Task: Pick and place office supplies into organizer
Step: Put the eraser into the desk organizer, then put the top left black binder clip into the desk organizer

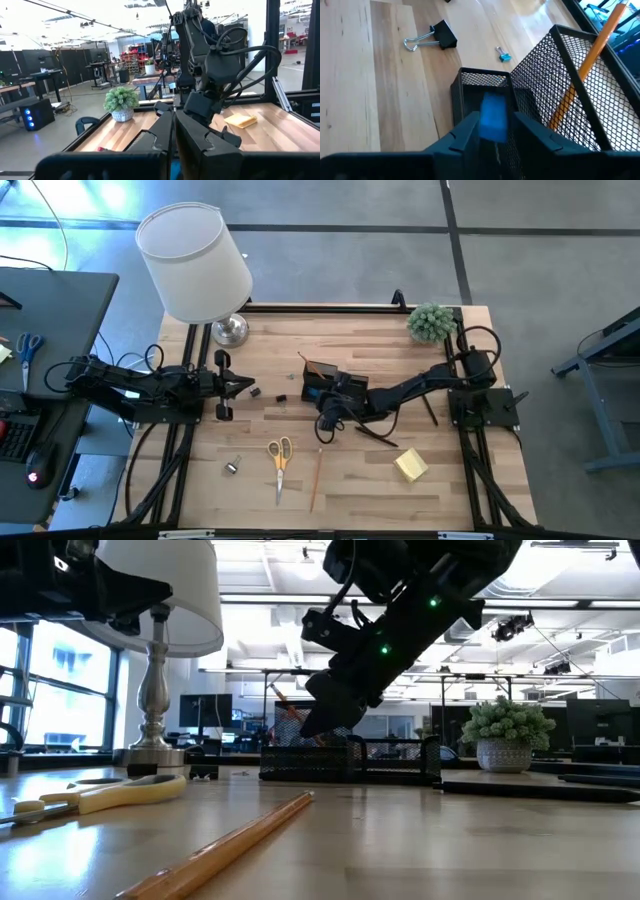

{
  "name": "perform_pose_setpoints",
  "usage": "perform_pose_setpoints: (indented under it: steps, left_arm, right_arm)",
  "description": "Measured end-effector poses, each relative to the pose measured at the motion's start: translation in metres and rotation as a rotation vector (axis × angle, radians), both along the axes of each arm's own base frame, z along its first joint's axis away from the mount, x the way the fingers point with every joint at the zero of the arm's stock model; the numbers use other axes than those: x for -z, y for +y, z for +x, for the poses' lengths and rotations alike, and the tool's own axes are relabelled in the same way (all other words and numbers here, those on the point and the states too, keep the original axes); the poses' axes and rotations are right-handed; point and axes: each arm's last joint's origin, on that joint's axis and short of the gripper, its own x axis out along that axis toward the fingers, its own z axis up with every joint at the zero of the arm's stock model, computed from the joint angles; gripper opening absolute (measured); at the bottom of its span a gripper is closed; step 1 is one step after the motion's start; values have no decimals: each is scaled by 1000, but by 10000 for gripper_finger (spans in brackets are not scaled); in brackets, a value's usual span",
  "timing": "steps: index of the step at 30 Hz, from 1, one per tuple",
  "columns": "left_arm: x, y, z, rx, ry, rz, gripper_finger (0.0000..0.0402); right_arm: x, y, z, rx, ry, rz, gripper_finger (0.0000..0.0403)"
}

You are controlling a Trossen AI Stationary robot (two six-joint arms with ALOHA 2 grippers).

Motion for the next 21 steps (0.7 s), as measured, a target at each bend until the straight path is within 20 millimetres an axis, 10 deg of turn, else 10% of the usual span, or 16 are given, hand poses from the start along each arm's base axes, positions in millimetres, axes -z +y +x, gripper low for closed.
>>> perform_pose_setpoints:
  steps: [21]
  left_arm:
    - [24,4,-1,-142,230,-57,12]
  right_arm:
    - [-33,29,2,-133,-181,25,149]
